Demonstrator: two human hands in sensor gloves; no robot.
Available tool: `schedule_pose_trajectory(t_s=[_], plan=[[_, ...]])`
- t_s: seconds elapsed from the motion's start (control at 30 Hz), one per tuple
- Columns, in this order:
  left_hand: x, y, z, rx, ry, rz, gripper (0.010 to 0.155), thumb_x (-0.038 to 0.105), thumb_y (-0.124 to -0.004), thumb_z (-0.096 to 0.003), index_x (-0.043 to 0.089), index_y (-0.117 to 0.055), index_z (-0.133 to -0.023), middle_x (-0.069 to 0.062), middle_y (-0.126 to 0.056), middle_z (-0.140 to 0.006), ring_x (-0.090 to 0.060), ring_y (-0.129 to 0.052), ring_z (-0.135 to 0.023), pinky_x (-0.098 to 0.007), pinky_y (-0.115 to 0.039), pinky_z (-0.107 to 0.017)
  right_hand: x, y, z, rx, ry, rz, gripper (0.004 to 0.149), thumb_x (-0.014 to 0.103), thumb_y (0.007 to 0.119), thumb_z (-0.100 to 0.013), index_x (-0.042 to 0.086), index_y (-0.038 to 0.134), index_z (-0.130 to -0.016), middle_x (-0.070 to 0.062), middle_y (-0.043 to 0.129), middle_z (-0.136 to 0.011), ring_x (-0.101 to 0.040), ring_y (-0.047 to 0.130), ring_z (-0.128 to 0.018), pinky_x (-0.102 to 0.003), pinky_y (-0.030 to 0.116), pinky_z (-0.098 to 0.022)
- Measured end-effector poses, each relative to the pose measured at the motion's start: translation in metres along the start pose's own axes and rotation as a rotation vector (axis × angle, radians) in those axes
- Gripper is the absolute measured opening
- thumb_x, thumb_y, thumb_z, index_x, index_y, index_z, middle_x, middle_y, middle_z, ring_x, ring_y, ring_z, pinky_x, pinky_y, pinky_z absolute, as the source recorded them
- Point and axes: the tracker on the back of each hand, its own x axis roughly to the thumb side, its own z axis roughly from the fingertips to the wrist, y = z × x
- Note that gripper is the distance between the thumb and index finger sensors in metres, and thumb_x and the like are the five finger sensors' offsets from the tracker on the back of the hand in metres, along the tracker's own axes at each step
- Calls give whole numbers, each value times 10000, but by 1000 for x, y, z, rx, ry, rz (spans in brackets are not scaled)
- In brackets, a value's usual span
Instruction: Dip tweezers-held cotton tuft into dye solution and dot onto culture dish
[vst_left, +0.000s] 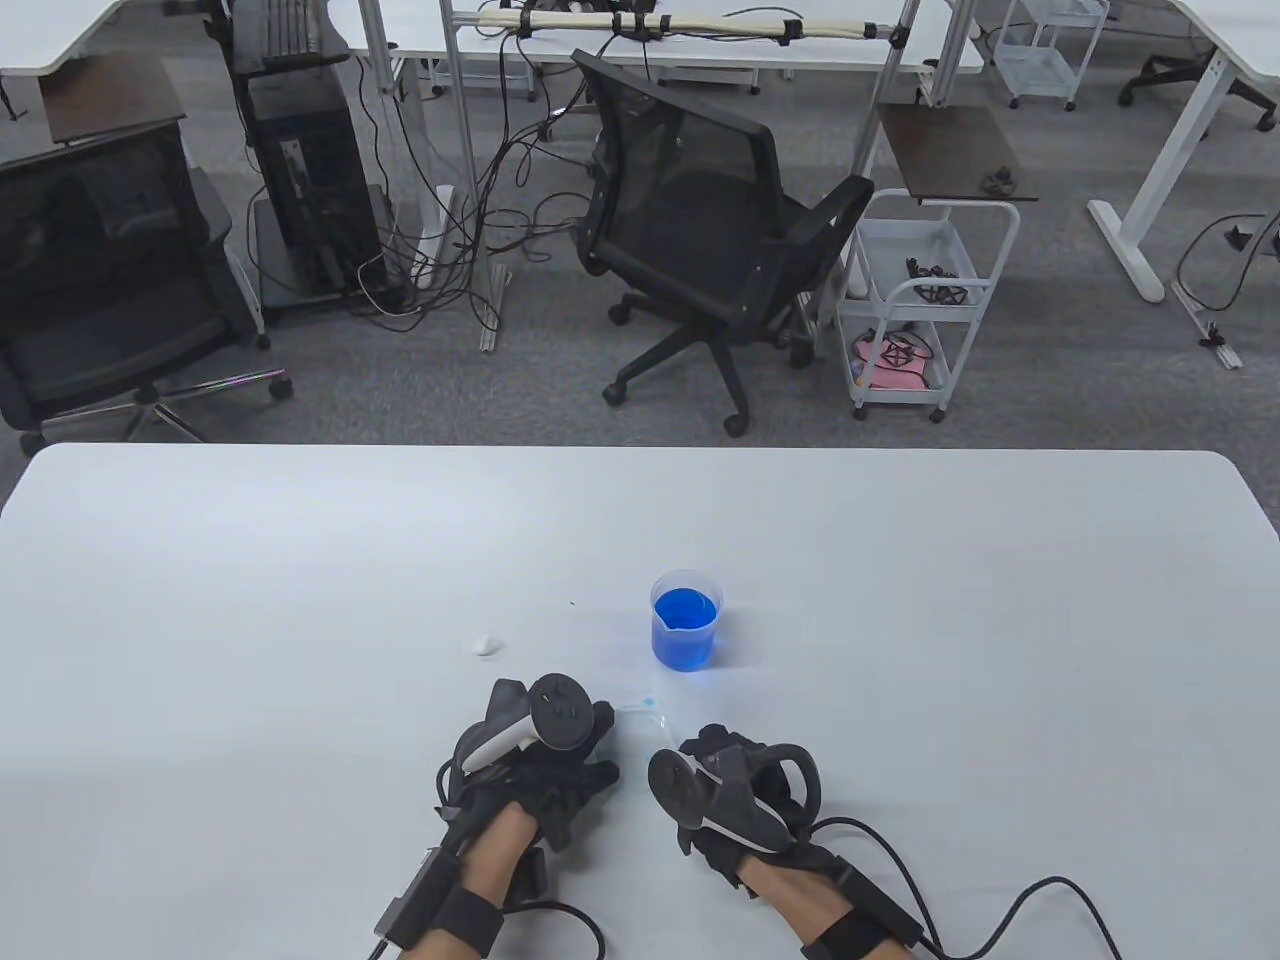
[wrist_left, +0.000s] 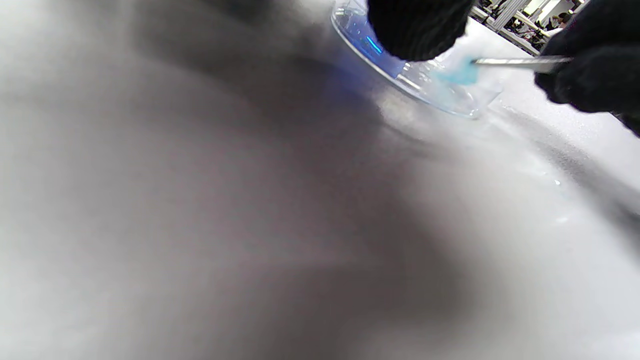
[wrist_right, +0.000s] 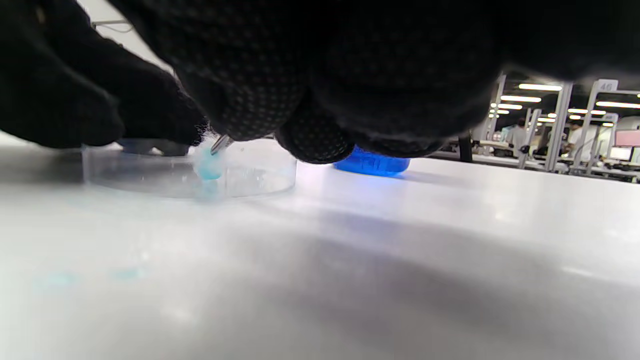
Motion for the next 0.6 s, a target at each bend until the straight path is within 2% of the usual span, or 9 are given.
schedule_pose_trajectory(t_s=[0.23, 0.5, 0.6], plan=[[0, 0, 0, 1, 1, 1, 695, 456, -660, -620, 269, -263, -1159, -260, -131, -1221, -563, -131, -1044, -779, -176, -653, -1, -3, 0, -6, 4, -4, 404, 292, 919, -254, 15, 1065, -509, -234, 1032, -514, -164, 994, -184, -327, 905, -77], [0, 0, 0, 1, 0, 2, 696, 453, -662, -620, 266, -263, -1159, -261, -133, -1220, -564, -131, -1042, -779, -175, -653, 1, -24, -2, -89, 7, -52, 404, 292, 918, -254, 15, 1065, -510, -234, 1032, -514, -164, 994, -183, -327, 905, -76], [0, 0, 0, -1, -2, 5, 696, 454, -664, -619, 268, -266, -1158, -260, -131, -1220, -564, -130, -1042, -779, -174, -653, 6, -20, -4, -75, -2, -38, 405, 293, 918, -254, 15, 1064, -510, -234, 1031, -516, -163, 994, -183, -326, 905, -76]])
